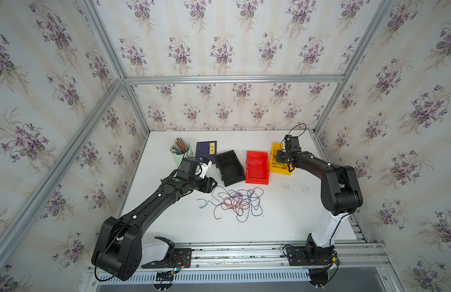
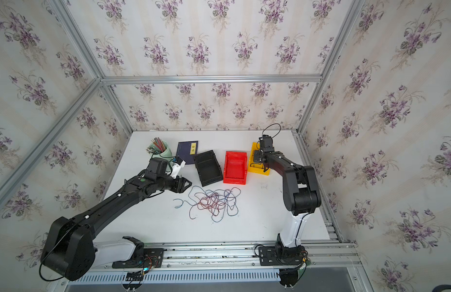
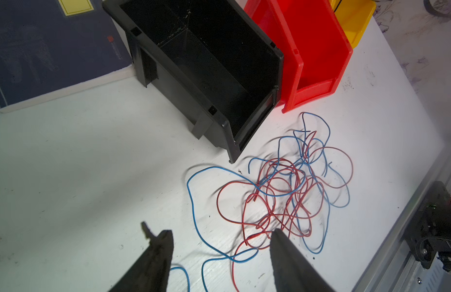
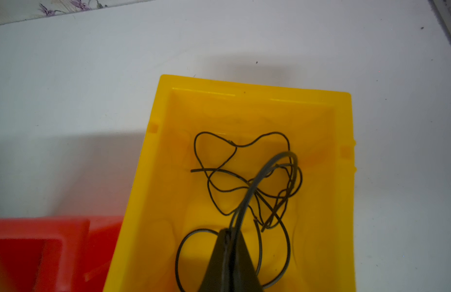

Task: Untangle and sort cables by color
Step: Adjust the cable in the bin, then untie the cable.

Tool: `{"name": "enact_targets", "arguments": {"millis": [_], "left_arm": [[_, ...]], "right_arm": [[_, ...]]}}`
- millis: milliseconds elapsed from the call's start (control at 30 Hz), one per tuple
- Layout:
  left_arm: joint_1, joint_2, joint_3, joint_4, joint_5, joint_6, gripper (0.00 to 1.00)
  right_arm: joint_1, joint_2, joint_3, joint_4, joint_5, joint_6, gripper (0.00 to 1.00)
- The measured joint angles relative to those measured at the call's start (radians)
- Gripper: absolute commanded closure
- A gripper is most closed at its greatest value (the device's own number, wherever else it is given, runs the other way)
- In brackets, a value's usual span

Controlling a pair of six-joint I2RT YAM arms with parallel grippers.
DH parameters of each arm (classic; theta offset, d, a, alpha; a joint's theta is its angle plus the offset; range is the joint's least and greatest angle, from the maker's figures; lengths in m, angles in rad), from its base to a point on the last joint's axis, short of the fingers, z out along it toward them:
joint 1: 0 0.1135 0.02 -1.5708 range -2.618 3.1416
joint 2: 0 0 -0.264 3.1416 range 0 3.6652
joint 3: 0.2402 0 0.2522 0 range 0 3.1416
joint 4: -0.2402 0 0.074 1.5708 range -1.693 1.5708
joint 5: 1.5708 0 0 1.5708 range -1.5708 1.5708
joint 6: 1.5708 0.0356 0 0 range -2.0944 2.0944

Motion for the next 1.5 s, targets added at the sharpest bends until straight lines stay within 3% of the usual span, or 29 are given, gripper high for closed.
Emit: {"name": "enact_targets", "arguments": {"millis": [167,233,367,567,767,967,1133,1233,1500], "left_arm": [[0.000,0.001,0.002,-0.003,-0.004,0.000,0.35],[0.000,0.004,0.007,-0.004,-0.006,0.000,0.35],[0.000,0.011,0.019,-0.003,-0.008,-0.003,0.35],[0.000,0.008,0.022,0.005,-0.008,-0.008,0.35],[0.000,-0.023,0.018,0.010,-0.010,-0.007,0.34],[0.000,-0.090,0.006,0.006,-0.023,-0.005,0.34],[0.000,-0.151,-0.008,-0.002,-0.032,-0.005,0.34],[0.000,-0.177,-0.018,-0.002,-0.038,-0.008,0.34],[0.000,-0.215,-0.046,-0.003,-0.020,-0.035,0.33]], "right_arm": [[-0.012,0.092,0.116,-0.049,-0.060,0.016,1.00],[-0.014,0.109,0.140,-0.071,-0.082,0.019,0.90],[-0.014,0.099,0.158,-0.121,-0.113,0.028,0.61],[-0.013,0.009,0.143,-0.193,-0.132,0.039,0.46],[-0.013,-0.080,0.124,-0.270,-0.133,0.048,0.45],[0.014,-0.269,0.061,-0.347,-0.141,0.069,0.44],[0.019,-0.399,0.000,-0.409,-0.237,0.122,0.45],[0.051,-0.445,-0.090,-0.418,-0.315,0.153,0.46],[0.267,-0.639,-0.473,-0.373,-0.401,0.241,0.52]]}}
